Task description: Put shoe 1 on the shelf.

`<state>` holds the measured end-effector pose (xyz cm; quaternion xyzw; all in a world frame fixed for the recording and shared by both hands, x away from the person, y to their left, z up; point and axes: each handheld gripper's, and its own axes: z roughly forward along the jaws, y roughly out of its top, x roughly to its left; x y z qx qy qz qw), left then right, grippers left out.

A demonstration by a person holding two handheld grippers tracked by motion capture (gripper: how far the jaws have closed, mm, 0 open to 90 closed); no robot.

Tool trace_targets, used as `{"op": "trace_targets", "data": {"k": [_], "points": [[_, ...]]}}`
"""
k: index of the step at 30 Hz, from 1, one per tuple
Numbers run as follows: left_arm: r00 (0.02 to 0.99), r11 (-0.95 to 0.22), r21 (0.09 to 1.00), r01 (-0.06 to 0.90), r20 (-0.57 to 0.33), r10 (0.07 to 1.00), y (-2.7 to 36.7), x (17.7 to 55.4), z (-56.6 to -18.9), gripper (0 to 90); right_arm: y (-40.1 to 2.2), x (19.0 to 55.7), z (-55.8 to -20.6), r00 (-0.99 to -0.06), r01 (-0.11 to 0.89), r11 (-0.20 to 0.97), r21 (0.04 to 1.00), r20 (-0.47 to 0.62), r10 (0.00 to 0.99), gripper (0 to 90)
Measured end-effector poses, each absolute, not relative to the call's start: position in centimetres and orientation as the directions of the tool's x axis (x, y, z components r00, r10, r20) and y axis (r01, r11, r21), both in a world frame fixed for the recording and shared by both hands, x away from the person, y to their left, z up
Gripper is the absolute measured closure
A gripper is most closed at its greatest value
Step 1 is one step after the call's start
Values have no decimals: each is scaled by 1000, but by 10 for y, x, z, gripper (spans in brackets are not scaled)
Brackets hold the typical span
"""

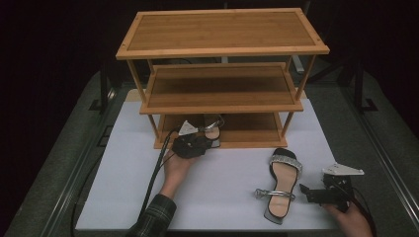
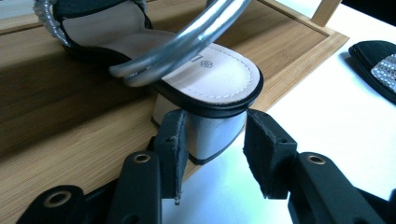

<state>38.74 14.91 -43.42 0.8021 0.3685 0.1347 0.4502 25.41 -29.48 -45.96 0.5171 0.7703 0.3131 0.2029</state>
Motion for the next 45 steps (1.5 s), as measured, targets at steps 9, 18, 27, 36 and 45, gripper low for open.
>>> {"op": "trace_targets", "data": {"k": [9,18,27,36,45], "points": [[713,-367,801,472,-103,693,171,381,-421,455,-295,254,-459,-381,673,267,690,14,924,0],[719,-389,777,495,-115,685,196,363,-423,336,-294,255,-459,-381,676,268,686,14,925,0],[708,-412,768,490,-76,702,229,336,-419,266,-294,255,-459,-381,678,269,684,13,924,0],[682,-438,734,520,-47,730,264,302,-422,185,-293,258,-452,-382,711,285,643,12,924,67],[665,-476,686,550,-15,747,287,278,-432,138,-300,254,-439,-360,707,221,672,73,930,176]]}}
